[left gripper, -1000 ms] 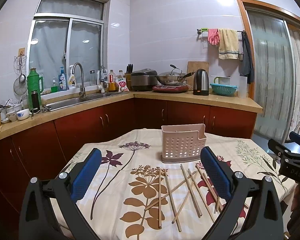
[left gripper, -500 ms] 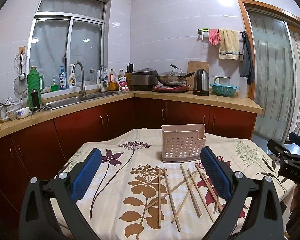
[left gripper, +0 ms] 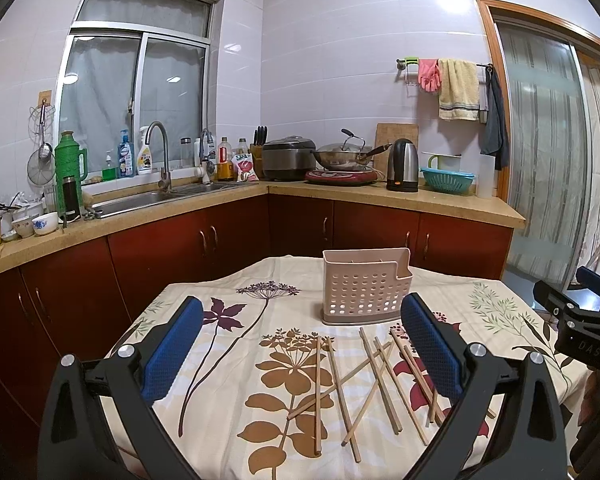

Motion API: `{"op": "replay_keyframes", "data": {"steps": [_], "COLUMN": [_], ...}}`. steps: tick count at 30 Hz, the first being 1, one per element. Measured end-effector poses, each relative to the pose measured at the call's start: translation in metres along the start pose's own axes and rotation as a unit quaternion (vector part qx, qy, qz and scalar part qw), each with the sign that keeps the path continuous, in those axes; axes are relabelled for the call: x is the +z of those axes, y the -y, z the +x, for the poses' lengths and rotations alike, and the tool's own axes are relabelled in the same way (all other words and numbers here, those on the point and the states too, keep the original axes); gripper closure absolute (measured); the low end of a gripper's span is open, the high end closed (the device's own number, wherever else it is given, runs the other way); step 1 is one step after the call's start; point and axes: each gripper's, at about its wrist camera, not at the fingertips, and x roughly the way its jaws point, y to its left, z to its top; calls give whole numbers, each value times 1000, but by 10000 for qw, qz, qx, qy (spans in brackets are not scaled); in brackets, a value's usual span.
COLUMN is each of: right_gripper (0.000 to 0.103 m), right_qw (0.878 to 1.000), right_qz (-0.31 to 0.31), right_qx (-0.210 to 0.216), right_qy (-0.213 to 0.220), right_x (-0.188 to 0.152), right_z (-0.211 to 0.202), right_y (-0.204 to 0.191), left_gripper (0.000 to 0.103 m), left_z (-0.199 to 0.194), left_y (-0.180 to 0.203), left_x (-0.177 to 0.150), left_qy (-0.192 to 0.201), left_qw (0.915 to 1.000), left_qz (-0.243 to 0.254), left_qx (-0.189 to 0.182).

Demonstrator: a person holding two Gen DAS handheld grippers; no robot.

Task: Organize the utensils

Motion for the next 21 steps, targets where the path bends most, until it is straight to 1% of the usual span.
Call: {"op": "replay_keyframes", "data": {"steps": [21], "right_gripper": [4], "right_qw": [10000], "right_qz": [-23], "right_qx": [10], "right_qy": [-11], "right_x": [-2], "right_z": [1], "right_y": [-6], "left_gripper": [7], "left_z": [0], "left_y": [-1], "left_x": [-1], "left_qy": [-14], "left_qw": [10000], "left_qz": [-17], "left_qx": [-7]}}
